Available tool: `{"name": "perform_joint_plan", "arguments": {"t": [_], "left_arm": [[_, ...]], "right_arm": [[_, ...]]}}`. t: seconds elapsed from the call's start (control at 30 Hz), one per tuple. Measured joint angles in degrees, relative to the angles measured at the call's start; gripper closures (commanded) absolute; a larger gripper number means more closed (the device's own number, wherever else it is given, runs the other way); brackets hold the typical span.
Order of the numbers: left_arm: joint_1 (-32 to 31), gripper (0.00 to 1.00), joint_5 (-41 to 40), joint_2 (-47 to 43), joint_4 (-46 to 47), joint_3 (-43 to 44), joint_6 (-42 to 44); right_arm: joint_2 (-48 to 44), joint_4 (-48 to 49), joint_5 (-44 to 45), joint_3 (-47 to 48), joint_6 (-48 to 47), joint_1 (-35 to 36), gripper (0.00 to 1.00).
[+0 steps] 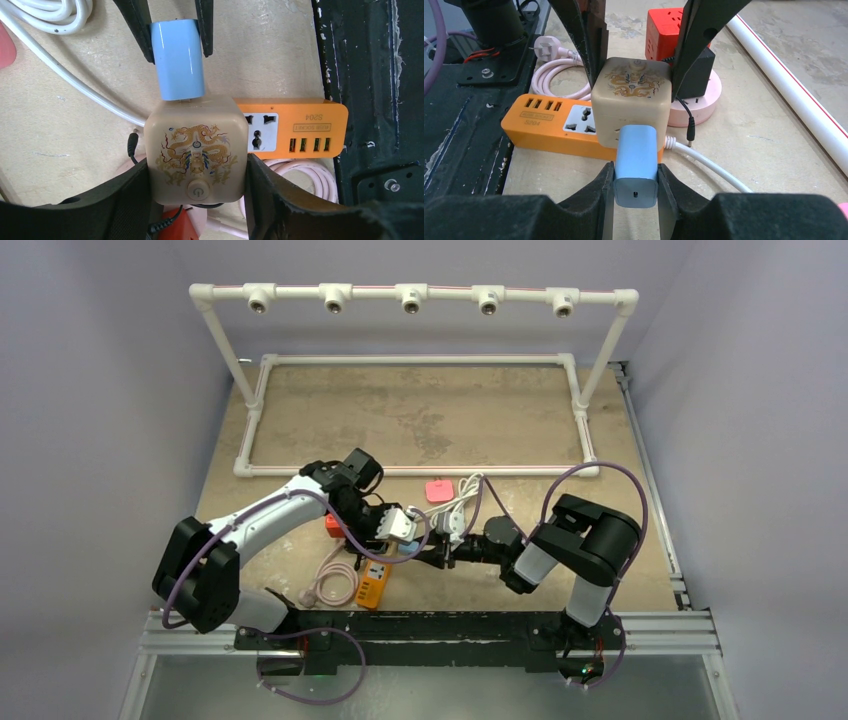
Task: Insert the plug
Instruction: Insert the plug into the socket.
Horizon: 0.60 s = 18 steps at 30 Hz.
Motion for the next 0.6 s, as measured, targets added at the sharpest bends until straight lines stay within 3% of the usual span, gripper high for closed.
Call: {"name": "perform_joint_plan", "arguments": {"t": [0.2,0.27,0.6], "left_arm": [[-0.5,0.89,-0.6,0.1,0.5,-0.3,0.0],[-0.5,1.00,-0.6,-0.1,0.9,-0.7,0.0],[-0.1,1.00,-0.7,-1.3,3.3,-3.1,-0.1]], "right_arm": [[0.0,0.2,0.9,-0.1,0.4,0.5,1.00],[0.6,1.0,2.1,-0.2,0.7,1.2,1.00],[3.7,5.5,7.4,-0.7,2.6,3.9,1.00]]}}
